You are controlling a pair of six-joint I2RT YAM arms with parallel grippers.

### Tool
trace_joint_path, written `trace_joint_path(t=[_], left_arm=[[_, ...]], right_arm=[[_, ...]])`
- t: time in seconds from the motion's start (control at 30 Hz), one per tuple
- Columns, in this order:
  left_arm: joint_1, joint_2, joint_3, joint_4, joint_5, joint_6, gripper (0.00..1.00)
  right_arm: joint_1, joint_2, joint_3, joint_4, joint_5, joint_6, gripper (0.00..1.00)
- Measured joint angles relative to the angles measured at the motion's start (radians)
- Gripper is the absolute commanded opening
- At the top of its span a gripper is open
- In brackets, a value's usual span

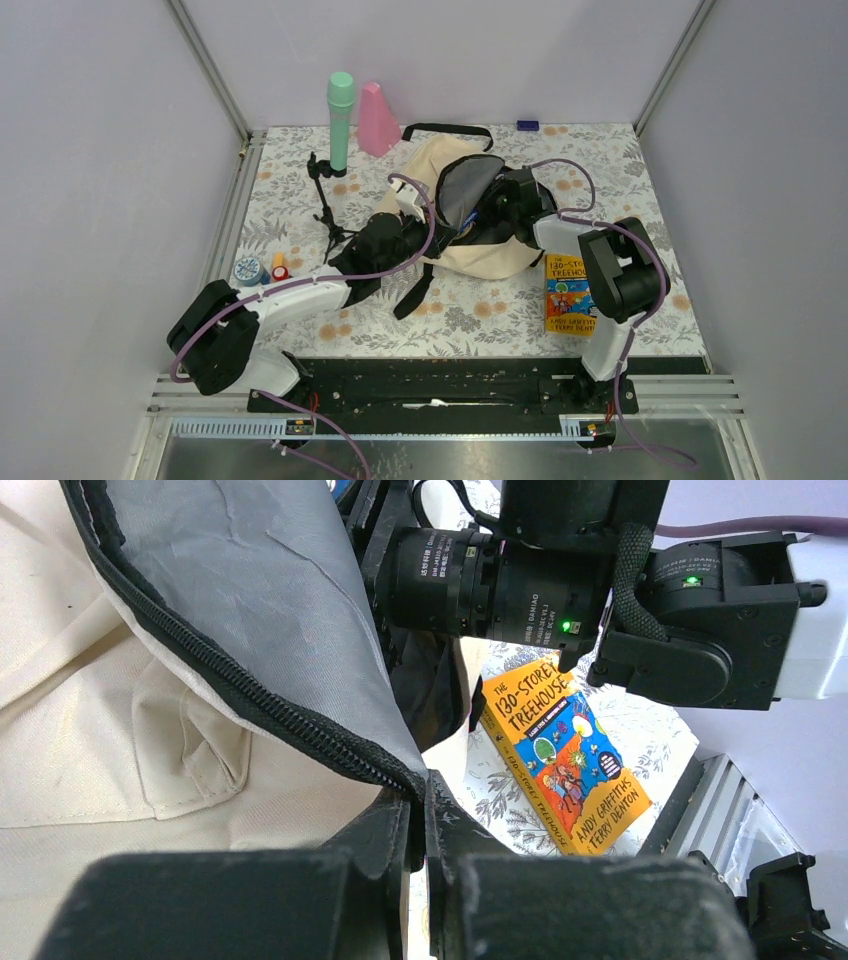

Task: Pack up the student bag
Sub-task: Place the book in the student bag, then pick up the book from the center of the board.

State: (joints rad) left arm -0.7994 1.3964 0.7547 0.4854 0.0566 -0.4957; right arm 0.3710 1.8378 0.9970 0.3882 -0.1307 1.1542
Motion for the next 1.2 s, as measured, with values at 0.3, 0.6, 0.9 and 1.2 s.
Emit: trace_joint_path(t=[0.3,0.6,0.9,1.2], left_arm=[[0.009,0.002,0.0,0.002,0.0,-0.024,0.0],[0.032,0.002,0.006,-0.047,-0.014,-0.05,0.0],[0.052,0.002,0.015,-0.131,-0.035,-0.084,0.0],[0.06,0.002,0.032,-0.217,-0.067,-0.082,0.69]], right_arm=[[0.011,-0.004,-0.017,0.026,0.032,-0.072,0.65],[0.013,-0.107,-0.032,-0.082,0.031,-0.221,0.85],[0.004,-0.358,-0.166,-0.202,0.006,-0.34,0.85],[-0.204,-0.745,-0.282,-0.42,-0.008,-0.438,0.94]])
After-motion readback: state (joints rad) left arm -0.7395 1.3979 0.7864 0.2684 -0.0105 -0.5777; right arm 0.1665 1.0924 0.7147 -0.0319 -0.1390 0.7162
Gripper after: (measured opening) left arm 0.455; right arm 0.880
